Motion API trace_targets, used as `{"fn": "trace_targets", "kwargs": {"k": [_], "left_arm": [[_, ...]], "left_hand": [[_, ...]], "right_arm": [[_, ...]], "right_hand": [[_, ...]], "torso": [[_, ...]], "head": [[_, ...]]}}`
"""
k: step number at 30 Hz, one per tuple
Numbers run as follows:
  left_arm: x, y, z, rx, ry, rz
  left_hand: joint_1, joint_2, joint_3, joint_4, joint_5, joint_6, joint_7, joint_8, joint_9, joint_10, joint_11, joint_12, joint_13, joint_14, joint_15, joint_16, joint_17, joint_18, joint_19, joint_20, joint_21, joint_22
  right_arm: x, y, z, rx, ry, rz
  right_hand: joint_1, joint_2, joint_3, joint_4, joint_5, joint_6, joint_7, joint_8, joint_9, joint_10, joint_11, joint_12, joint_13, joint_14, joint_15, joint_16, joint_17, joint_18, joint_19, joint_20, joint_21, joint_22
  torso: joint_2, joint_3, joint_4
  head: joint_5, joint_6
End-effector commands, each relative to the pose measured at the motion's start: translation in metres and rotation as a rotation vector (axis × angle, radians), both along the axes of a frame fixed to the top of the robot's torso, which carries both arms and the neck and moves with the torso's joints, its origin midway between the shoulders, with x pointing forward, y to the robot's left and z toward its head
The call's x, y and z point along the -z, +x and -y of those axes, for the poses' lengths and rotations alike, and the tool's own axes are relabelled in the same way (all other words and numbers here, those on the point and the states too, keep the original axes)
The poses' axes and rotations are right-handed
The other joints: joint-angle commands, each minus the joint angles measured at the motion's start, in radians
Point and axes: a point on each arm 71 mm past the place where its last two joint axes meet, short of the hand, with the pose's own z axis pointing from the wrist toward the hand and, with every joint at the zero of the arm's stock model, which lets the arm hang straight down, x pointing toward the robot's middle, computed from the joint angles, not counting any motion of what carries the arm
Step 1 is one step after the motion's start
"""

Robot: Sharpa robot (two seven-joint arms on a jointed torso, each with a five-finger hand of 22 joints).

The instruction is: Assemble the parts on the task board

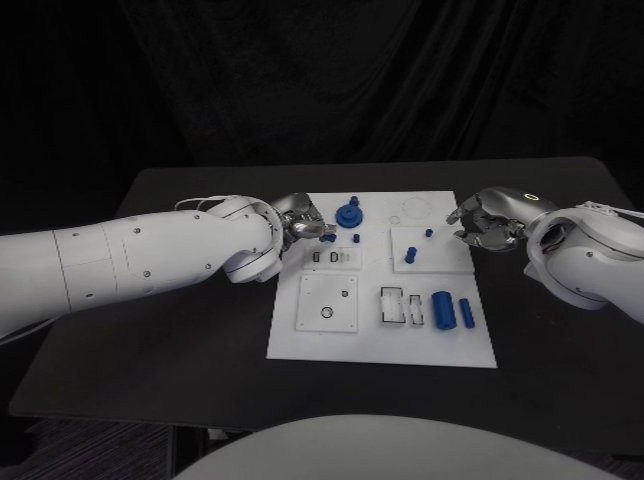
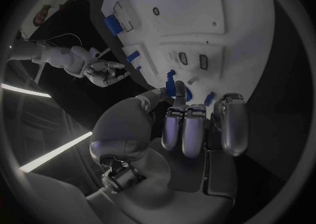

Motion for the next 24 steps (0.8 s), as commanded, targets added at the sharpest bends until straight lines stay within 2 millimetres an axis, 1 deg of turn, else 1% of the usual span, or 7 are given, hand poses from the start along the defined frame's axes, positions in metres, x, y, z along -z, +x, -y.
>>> {"fn": "trace_targets", "kwargs": {"k": [1, 3, 7, 11, 17, 20, 24], "left_arm": [[0.000, -0.001, 0.004, 0.014, -0.028, 0.055], [0.002, -0.002, 0.005, 0.016, -0.030, 0.054], [0.005, -0.003, 0.006, 0.019, -0.034, 0.053], [0.009, -0.005, 0.006, 0.023, -0.036, 0.046], [0.015, -0.008, 0.005, 0.028, -0.029, 0.023], [0.017, -0.009, 0.005, 0.031, -0.027, 0.015], [0.020, -0.010, 0.004, 0.036, -0.021, 0.001]], "left_hand": [[-0.002, 0.004, 0.066, -0.059, -0.009, -0.015, -0.003, 0.005, 0.024, 0.104, 0.000, 0.003, 0.262, 0.106, -0.002, 0.007, 0.263, -0.003, -0.003, -0.003, -0.004, 0.144], [-0.002, 0.004, 0.066, -0.058, -0.009, -0.015, -0.003, 0.005, 0.024, 0.104, 0.000, 0.003, 0.262, 0.106, -0.002, 0.007, 0.263, -0.003, -0.002, -0.003, -0.004, 0.144], [-0.002, 0.004, 0.065, -0.057, -0.010, -0.017, -0.003, 0.005, 0.024, 0.104, 0.000, 0.003, 0.262, 0.106, -0.002, 0.007, 0.263, -0.002, -0.004, -0.003, -0.008, 0.142], [0.001, 0.004, 0.062, -0.053, -0.012, -0.029, -0.002, 0.004, 0.025, 0.104, 0.002, 0.003, 0.262, 0.106, -0.001, 0.007, 0.263, -0.002, -0.004, -0.003, -0.009, 0.142], [0.002, 0.005, 0.060, -0.050, -0.014, -0.034, -0.001, 0.005, 0.025, 0.104, 0.003, 0.003, 0.262, 0.106, -0.001, 0.007, 0.263, -0.002, -0.004, -0.002, -0.008, 0.142], [0.002, 0.005, 0.060, -0.050, -0.014, -0.034, -0.001, 0.005, 0.025, 0.104, 0.003, 0.003, 0.262, 0.106, -0.001, 0.007, 0.263, -0.002, -0.004, -0.002, -0.008, 0.142], [0.002, 0.005, 0.059, -0.049, -0.014, -0.034, 0.000, 0.006, 0.025, 0.104, 0.003, 0.003, 0.262, 0.106, 0.000, 0.007, 0.263, -0.003, -0.004, -0.002, -0.008, 0.143]], "right_arm": [[0.000, -0.001, 0.002, 0.019, 0.006, 0.001], [0.000, -0.001, 0.001, 0.019, 0.006, 0.001], [0.000, -0.001, 0.001, 0.019, 0.007, 0.000], [0.000, -0.001, 0.002, 0.020, 0.007, -0.001], [0.001, -0.001, 0.002, 0.019, 0.005, -0.005], [0.001, -0.001, 0.002, 0.017, 0.005, -0.006], [0.001, -0.001, 0.001, 0.016, 0.004, -0.007]], "right_hand": [[-0.010, -0.002, 0.005, 0.000, 0.007, 0.006, 0.005, -0.004, -0.002, -0.008, -0.001, -0.004, 0.061, 0.073, 0.007, -0.005, 0.147, -0.004, -0.002, 0.004, -0.004, 0.176], [-0.011, -0.002, 0.005, 0.001, 0.007, 0.006, 0.005, -0.004, -0.002, -0.009, -0.001, -0.006, 0.060, 0.073, 0.007, -0.005, 0.147, -0.005, -0.001, 0.004, -0.004, 0.176], [-0.011, -0.002, 0.005, 0.001, 0.007, 0.006, 0.005, -0.004, -0.002, -0.009, -0.001, -0.006, 0.060, 0.073, 0.007, -0.005, 0.147, -0.005, -0.001, 0.004, -0.004, 0.176], [-0.013, -0.003, 0.006, 0.001, 0.008, 0.006, 0.005, -0.004, -0.002, -0.012, -0.001, -0.008, 0.057, 0.073, 0.007, -0.004, 0.147, -0.004, -0.002, 0.004, -0.005, 0.176], [-0.015, -0.004, 0.006, 0.001, 0.009, 0.007, 0.005, -0.004, -0.002, -0.014, -0.001, -0.011, 0.054, 0.073, 0.007, -0.005, 0.147, -0.004, -0.002, 0.005, -0.005, 0.176], [-0.017, -0.005, 0.006, 0.002, 0.010, 0.007, 0.004, -0.005, -0.002, -0.014, -0.001, -0.012, 0.053, 0.073, 0.007, -0.005, 0.147, -0.004, -0.002, 0.005, -0.005, 0.176], [-0.019, -0.005, 0.006, 0.003, 0.011, 0.007, 0.004, -0.005, -0.003, -0.015, -0.001, -0.014, 0.052, 0.073, 0.007, -0.005, 0.146, -0.004, -0.002, 0.005, -0.005, 0.176]], "torso": [[-0.003, 0.0024, 0.0008], [-0.004, 0.0032, 0.0013], [-0.002, 0.0013, 0.0010], [-0.002, 0.0018, -0.0008], [-0.001, 0.0012, 0.0026], [-0.001, 0.0015, 0.0003], [-0.002, 0.0014, 0.0006]], "head": [[0.001, 0.000], [0.001, 0.000], [0.003, 0.000], [0.006, 0.000], [0.006, 0.000], [0.008, 0.000], [0.007, 0.000]]}}
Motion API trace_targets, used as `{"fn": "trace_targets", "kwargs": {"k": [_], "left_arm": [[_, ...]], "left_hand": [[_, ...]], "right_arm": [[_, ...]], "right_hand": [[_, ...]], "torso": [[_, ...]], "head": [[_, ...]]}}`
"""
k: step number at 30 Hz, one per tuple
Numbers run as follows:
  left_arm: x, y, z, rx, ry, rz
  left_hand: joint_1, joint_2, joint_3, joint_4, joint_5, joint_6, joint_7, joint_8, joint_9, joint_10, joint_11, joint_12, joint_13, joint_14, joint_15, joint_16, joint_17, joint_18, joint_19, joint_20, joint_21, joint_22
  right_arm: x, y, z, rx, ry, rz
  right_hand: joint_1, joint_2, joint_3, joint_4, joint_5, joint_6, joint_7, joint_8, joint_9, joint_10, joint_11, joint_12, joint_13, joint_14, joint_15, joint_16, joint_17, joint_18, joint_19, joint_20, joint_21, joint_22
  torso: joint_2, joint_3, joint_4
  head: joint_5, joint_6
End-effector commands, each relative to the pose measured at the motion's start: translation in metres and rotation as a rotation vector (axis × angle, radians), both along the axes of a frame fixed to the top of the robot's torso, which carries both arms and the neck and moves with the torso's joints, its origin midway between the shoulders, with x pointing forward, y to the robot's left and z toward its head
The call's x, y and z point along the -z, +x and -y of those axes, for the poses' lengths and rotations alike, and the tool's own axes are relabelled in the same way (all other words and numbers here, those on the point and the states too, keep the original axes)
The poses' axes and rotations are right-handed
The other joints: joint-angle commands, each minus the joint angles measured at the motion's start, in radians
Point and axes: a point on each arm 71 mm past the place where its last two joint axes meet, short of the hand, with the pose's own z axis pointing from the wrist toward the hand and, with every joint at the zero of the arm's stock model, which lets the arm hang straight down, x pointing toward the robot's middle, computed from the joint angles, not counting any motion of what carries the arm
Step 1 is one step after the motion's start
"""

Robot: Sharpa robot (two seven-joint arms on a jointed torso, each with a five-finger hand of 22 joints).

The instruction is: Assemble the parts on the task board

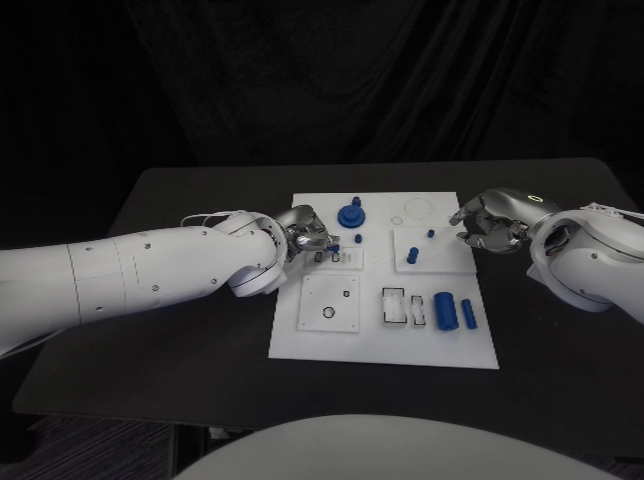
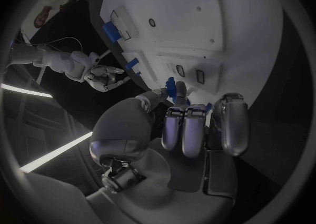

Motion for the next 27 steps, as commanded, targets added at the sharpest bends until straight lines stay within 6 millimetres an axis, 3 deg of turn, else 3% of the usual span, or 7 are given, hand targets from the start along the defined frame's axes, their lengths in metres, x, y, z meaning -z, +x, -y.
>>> {"fn": "trace_targets", "kwargs": {"k": [1, 9, 17, 27], "left_arm": [[0.002, -0.001, 0.002, 0.025, -0.004, -0.006], [0.008, -0.004, 0.000, 0.029, 0.001, -0.025], [0.011, -0.005, 0.000, 0.038, -0.002, -0.029], [0.013, -0.004, 0.000, 0.047, -0.002, -0.033]], "left_hand": [[0.004, 0.008, 0.038, -0.033, -0.001, -0.017, -0.011, 0.005, 0.026, 0.104, 0.003, 0.003, 0.262, 0.106, 0.000, 0.007, 0.263, -0.003, -0.003, -0.002, -0.003, 0.143], [0.004, 0.010, 0.032, -0.024, -0.011, -0.023, -0.009, 0.008, 0.026, 0.104, 0.004, 0.003, 0.262, 0.106, 0.001, 0.007, 0.263, -0.003, -0.003, -0.001, -0.003, 0.144], [0.007, 0.011, 0.010, 0.003, -0.055, -0.042, -0.005, 0.011, 0.024, 0.104, 0.008, 0.003, 0.262, 0.106, 0.004, 0.007, 0.263, -0.003, -0.003, 0.002, -0.007, 0.144], [-0.003, 0.012, -0.046, 0.066, -0.096, -0.066, 0.005, 0.005, 0.019, 0.104, 0.017, 0.003, 0.262, 0.106, 0.011, 0.007, 0.263, -0.003, 0.000, 0.008, -0.007, 0.148]], "right_arm": [[0.001, 0.000, 0.001, 0.013, -0.002, -0.002], [0.001, 0.000, 0.002, 0.020, 0.006, -0.009], [0.001, 0.000, 0.002, 0.021, 0.009, -0.010], [0.001, 0.000, 0.003, 0.021, 0.009, -0.010]], "right_hand": [[-0.011, 0.003, 0.006, 0.003, 0.007, 0.004, 0.001, -0.005, -0.001, -0.008, -0.001, -0.003, 0.083, 0.073, 0.007, -0.006, 0.146, -0.004, -0.002, 0.005, -0.005, 0.176], [-0.013, 0.002, 0.006, 0.003, 0.008, 0.004, 0.001, -0.005, -0.001, -0.010, -0.001, -0.006, 0.080, 0.072, 0.007, -0.009, 0.143, -0.004, -0.003, 0.005, -0.008, 0.175], [-0.014, 0.002, 0.007, 0.004, 0.010, 0.004, 0.001, -0.005, -0.001, -0.013, -0.001, -0.010, 0.076, 0.071, 0.007, -0.012, 0.141, -0.003, -0.004, 0.005, -0.011, 0.174], [-0.016, 0.001, 0.008, 0.003, 0.013, 0.002, 0.001, -0.007, -0.002, -0.014, -0.002, -0.012, 0.074, 0.070, 0.007, -0.016, 0.137, -0.002, -0.006, 0.005, -0.015, 0.173]], "torso": [[0.000, -0.0002, 0.0000], [0.000, -0.0004, -0.0007], [0.000, -0.0006, -0.0004], [0.000, -0.0007, -0.0013]], "head": [[-0.001, 0.000], [-0.002, 0.000], [-0.004, 0.000], [-0.006, 0.000]]}}
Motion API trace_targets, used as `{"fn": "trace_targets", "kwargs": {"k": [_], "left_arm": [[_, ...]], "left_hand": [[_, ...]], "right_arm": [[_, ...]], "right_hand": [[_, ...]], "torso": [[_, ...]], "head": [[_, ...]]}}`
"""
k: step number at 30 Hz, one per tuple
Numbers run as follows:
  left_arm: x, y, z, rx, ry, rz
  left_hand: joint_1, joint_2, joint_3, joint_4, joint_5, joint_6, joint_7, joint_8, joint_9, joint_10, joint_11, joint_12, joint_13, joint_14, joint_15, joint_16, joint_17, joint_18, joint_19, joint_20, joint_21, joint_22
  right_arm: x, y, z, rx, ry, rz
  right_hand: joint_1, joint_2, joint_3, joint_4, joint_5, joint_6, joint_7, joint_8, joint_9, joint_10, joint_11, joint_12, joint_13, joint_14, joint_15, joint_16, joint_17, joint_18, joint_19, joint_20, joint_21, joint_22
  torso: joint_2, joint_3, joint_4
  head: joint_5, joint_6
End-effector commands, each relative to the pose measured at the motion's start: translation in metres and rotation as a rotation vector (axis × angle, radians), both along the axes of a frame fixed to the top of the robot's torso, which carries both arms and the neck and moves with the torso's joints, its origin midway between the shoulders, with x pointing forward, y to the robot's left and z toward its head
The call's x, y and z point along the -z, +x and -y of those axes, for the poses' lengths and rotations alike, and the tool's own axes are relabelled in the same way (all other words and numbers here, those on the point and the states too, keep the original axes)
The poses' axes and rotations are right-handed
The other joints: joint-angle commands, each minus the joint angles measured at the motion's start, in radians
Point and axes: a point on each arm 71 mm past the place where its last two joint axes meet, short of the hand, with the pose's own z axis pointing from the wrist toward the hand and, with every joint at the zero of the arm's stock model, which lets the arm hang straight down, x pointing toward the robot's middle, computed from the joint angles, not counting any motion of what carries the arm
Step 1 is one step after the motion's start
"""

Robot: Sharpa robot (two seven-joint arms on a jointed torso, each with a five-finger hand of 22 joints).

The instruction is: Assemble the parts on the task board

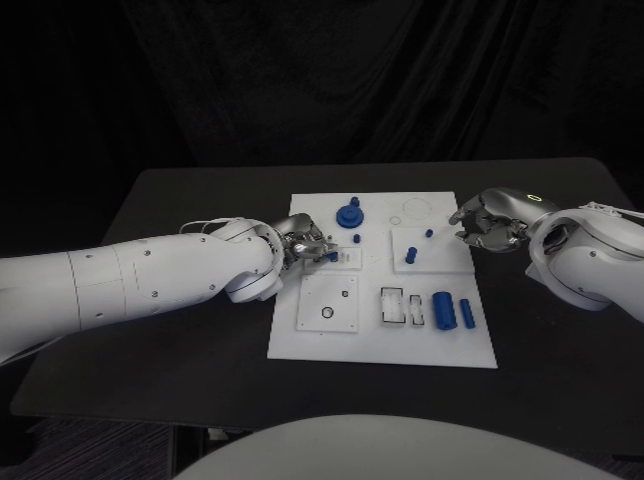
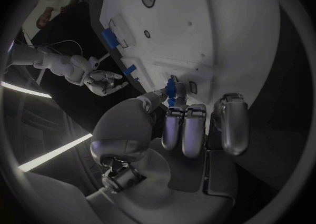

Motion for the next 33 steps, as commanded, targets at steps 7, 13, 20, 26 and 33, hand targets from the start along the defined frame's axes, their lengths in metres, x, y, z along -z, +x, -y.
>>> {"fn": "trace_targets", "kwargs": {"k": [7, 13, 20, 26, 33], "left_arm": [[0.0020, 0.0000, 0.0033, 0.035, -0.018, 0.006], [0.0034, 0.0007, 0.0041, 0.037, -0.021, 0.009], [0.0059, 0.0007, 0.0026, 0.037, -0.015, 0.000], [0.0071, 0.0003, 0.0010, 0.038, -0.014, -0.004], [0.0075, 0.0001, -0.0001, 0.042, -0.016, -0.004]], "left_hand": [[-0.013, 0.004, -0.038, 0.049, -0.024, -0.014, 0.005, -0.006, 0.017, 0.104, 0.013, 0.003, 0.262, 0.103, 0.012, 0.007, 0.263, -0.003, -0.001, 0.011, -0.003, 0.149], [-0.013, 0.005, -0.043, 0.055, -0.025, -0.016, 0.006, -0.007, 0.017, 0.104, 0.014, 0.003, 0.262, 0.103, 0.013, 0.007, 0.263, -0.003, 0.000, 0.012, -0.003, 0.149], [-0.012, 0.003, -0.055, 0.066, -0.029, -0.017, 0.006, -0.008, 0.016, 0.104, 0.015, 0.003, 0.262, 0.103, 0.014, 0.007, 0.263, -0.003, 0.001, 0.013, -0.001, 0.151], [-0.015, -0.002, -0.079, 0.089, -0.035, -0.014, 0.008, -0.010, 0.013, 0.104, 0.017, 0.003, 0.262, 0.103, 0.015, 0.007, 0.263, -0.003, 0.001, 0.014, -0.002, 0.152], [-0.020, -0.011, -0.114, 0.118, -0.046, -0.013, 0.010, -0.015, 0.008, 0.104, 0.019, 0.003, 0.262, 0.103, 0.017, 0.007, 0.263, -0.003, 0.000, 0.016, -0.006, 0.152]], "right_arm": [[0.0011, -0.0004, 0.0012, 0.010, -0.001, -0.003], [0.0014, -0.0005, 0.0013, 0.010, -0.002, -0.004], [0.0016, -0.0008, 0.0022, 0.011, -0.003, -0.006], [0.0016, -0.0008, 0.0023, 0.012, -0.003, -0.007], [0.0018, -0.0009, 0.0027, 0.013, -0.004, -0.008]], "right_hand": [[-0.009, 0.000, 0.005, 0.001, 0.004, 0.002, 0.001, -0.005, -0.001, -0.007, -0.002, -0.005, 0.074, 0.070, 0.007, -0.006, 0.137, -0.002, -0.006, 0.005, -0.005, 0.173], [-0.010, 0.000, 0.005, 0.000, 0.005, 0.001, 0.001, -0.006, -0.002, -0.009, -0.002, -0.007, 0.072, 0.069, 0.007, -0.008, 0.135, -0.002, -0.006, 0.005, -0.007, 0.173], [-0.010, 0.000, 0.005, 0.000, 0.005, 0.001, 0.001, -0.006, -0.002, -0.009, -0.002, -0.007, 0.072, 0.069, 0.007, -0.008, 0.135, -0.002, -0.006, 0.005, -0.007, 0.173], [-0.010, 0.000, 0.006, 0.000, 0.006, 0.000, 0.001, -0.006, -0.002, -0.010, -0.002, -0.009, 0.070, 0.069, 0.006, -0.009, 0.134, -0.002, -0.007, 0.005, -0.008, 0.172], [-0.010, 0.000, 0.006, 0.000, 0.006, 0.000, 0.001, -0.006, -0.002, -0.010, -0.002, -0.009, 0.070, 0.069, 0.006, -0.009, 0.134, -0.002, -0.007, 0.005, -0.008, 0.172]], "torso": [[0.001, -0.0004, -0.0001], [0.001, -0.0002, -0.0003], [0.000, 0.0002, 0.0002], [0.001, 0.0000, -0.0009], [0.000, 0.0009, 0.0006]], "head": [[-0.004, 0.000], [-0.004, 0.000], [-0.005, 0.000], [-0.003, 0.000], [-0.003, 0.000]]}}
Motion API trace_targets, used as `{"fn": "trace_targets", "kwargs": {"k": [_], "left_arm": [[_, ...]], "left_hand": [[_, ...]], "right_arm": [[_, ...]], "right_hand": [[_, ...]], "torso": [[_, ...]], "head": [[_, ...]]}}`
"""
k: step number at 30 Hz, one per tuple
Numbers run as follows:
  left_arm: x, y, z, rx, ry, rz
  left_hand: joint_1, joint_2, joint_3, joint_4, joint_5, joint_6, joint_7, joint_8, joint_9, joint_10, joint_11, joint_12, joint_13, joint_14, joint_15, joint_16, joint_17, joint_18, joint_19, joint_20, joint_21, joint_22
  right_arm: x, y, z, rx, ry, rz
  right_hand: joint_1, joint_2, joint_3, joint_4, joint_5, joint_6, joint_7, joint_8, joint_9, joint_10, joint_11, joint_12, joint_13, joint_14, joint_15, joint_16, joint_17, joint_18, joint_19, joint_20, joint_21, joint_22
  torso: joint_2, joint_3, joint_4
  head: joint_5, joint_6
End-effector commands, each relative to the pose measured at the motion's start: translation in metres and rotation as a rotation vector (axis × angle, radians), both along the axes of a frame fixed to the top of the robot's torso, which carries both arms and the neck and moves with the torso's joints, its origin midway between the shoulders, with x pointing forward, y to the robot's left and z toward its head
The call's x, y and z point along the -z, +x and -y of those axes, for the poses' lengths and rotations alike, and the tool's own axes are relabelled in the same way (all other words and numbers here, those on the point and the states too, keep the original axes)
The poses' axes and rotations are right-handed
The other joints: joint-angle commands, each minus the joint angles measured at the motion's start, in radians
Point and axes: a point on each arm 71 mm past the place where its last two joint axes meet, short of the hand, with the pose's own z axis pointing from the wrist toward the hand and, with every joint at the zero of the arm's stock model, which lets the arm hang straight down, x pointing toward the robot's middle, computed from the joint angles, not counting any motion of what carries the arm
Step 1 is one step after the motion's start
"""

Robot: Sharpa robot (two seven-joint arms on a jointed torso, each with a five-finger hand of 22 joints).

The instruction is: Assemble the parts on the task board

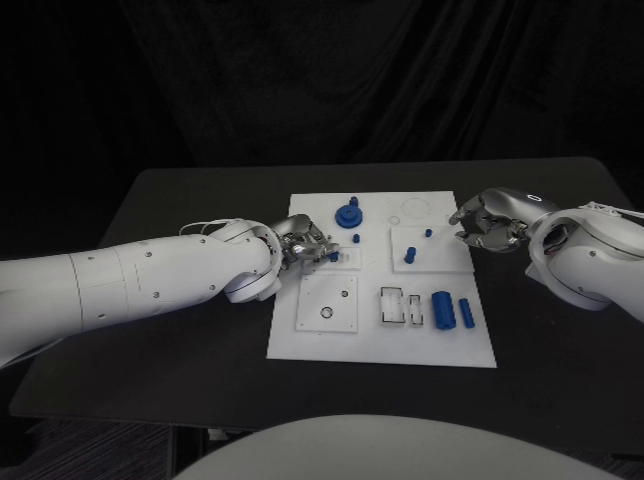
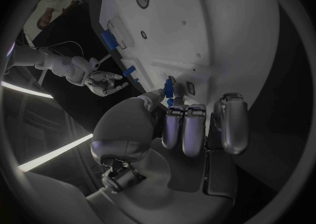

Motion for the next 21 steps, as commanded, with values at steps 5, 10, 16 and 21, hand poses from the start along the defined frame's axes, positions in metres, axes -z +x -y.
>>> {"fn": "trace_targets", "kwargs": {"k": [5, 10, 16, 21], "left_arm": [[0.0024, -0.0027, 0.0015, 0.028, -0.010, -0.010], [0.0022, -0.0026, 0.0007, 0.031, -0.013, -0.007], [0.0018, -0.0029, 0.0005, 0.034, -0.018, -0.002], [0.0013, -0.0031, 0.0006, 0.037, -0.024, 0.004]], "left_hand": [[-0.007, -0.005, -0.015, 0.012, -0.007, 0.001, 0.008, -0.008, 0.005, 0.106, 0.006, 0.003, 0.262, 0.106, 0.005, 0.007, 0.263, -0.003, 0.000, 0.009, -0.007, 0.152], [-0.007, -0.007, -0.023, 0.018, -0.011, 0.002, 0.009, -0.008, 0.005, 0.106, 0.006, 0.003, 0.262, 0.106, 0.005, 0.007, 0.263, -0.002, -0.001, 0.010, -0.010, 0.152], [-0.006, -0.007, -0.034, 0.027, -0.015, 0.003, 0.009, -0.010, 0.004, 0.106, 0.007, 0.003, 0.262, 0.106, 0.006, 0.007, 0.263, -0.002, -0.002, 0.010, -0.011, 0.152], [-0.006, -0.007, -0.044, 0.035, -0.018, 0.007, 0.009, -0.009, 0.004, 0.106, 0.007, 0.003, 0.262, 0.106, 0.006, 0.007, 0.263, -0.002, -0.002, 0.010, -0.012, 0.152]], "right_arm": [[0.0017, -0.0007, 0.0015, 0.009, -0.006, -0.007], [0.0020, -0.0007, 0.0014, 0.009, -0.006, -0.008], [0.0022, -0.0007, 0.0017, 0.010, -0.007, -0.009], [0.0024, -0.0008, 0.0016, 0.010, -0.008, -0.010]], "right_hand": [[-0.009, 0.001, 0.006, 0.000, 0.006, 0.000, 0.001, -0.004, -0.001, -0.007, 0.002, -0.004, 0.075, 0.069, 0.006, -0.005, 0.134, -0.002, -0.003, 0.001, -0.006, 0.173], [-0.011, 0.000, 0.006, 0.001, 0.006, 0.001, 0.001, -0.004, -0.001, -0.008, 0.002, -0.005, 0.074, 0.069, 0.006, -0.005, 0.134, -0.002, -0.003, 0.001, -0.007, 0.172], [-0.011, 0.000, 0.006, 0.001, 0.006, 0.001, 0.001, -0.004, -0.001, -0.008, 0.002, -0.005, 0.074, 0.069, 0.006, -0.005, 0.134, -0.002, -0.003, 0.001, -0.007, 0.172], [-0.011, 0.000, 0.006, 0.001, 0.006, 0.001, 0.001, -0.004, -0.001, -0.008, 0.002, -0.005, 0.074, 0.069, 0.006, -0.005, 0.134, -0.002, -0.003, 0.001, -0.007, 0.172]], "torso": [[-0.001, 0.0004, 0.0005], [0.000, 0.0002, 0.0007], [0.000, 0.0000, 0.0009], [0.000, 0.0004, 0.0012]], "head": [[0.002, 0.000], [0.002, 0.000], [0.002, 0.000], [0.002, 0.000]]}}
